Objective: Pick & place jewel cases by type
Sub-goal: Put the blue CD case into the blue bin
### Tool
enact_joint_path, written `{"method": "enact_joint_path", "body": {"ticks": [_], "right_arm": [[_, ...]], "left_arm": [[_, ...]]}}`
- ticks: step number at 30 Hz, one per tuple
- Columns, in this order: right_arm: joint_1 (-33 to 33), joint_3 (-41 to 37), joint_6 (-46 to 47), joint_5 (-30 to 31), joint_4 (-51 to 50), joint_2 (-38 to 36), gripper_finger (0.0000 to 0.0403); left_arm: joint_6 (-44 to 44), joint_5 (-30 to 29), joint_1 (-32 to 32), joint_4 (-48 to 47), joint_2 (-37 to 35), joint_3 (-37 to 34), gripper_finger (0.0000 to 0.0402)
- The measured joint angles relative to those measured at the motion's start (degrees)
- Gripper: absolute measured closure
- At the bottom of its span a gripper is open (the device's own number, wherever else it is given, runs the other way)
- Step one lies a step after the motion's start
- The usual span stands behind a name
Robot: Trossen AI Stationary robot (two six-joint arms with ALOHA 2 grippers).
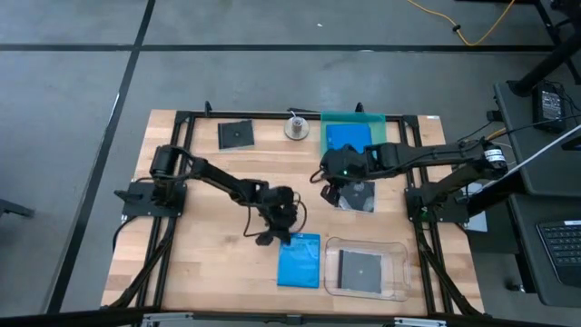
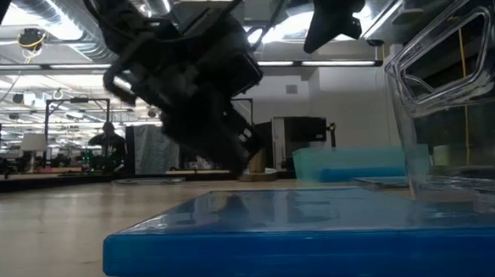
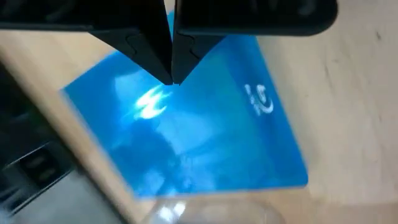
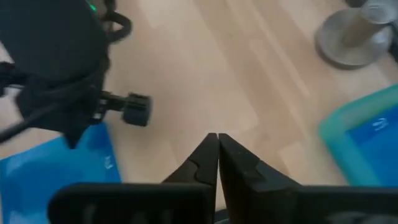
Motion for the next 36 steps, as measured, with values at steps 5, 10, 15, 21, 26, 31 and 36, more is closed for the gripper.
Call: {"method": "enact_joint_path", "body": {"ticks": [5, 10, 15, 21, 26, 31, 36], "right_arm": [[1.9, 0.0, 0.6, 0.0, 0.0, 0.0, 0.0397], [2.7, 0.0, 0.3, -0.1, -0.1, 0.0, 0.0382], [2.7, 0.0, -3.1, 0.1, -1.2, 0.0, 0.0392], [1.2, -1.0, -8.6, -0.1, -5.2, 0.1, 0.0392], [-1.2, -7.0, -13.5, -6.4, -3.4, 0.3, 0.0390], [-3.3, -13.5, -19.0, -12.2, 3.1, 0.3, 0.0396], [-5.0, -20.6, -22.2, -16.5, 17.6, 1.6, 0.0394]], "left_arm": [[6.1, -12.1, -1.3, -7.4, 0.2, 1.8, 0.0399], [6.3, -19.0, 3.7, -11.5, 0.0, 1.9, 0.0399], [4.5, -21.1, 10.8, -13.3, 0.0, 1.9, 0.0400], [3.9, -22.0, 17.2, -13.7, 0.0, 1.9, 0.0400], [1.2, -17.4, 18.2, -15.9, -3.3, 1.4, 0.0400], [-6.5, -19.0, 17.3, -20.5, -16.2, 2.8, 0.0399], [-22.1, -22.3, 17.0, -27.1, -25.1, 2.3, 0.0399]]}}
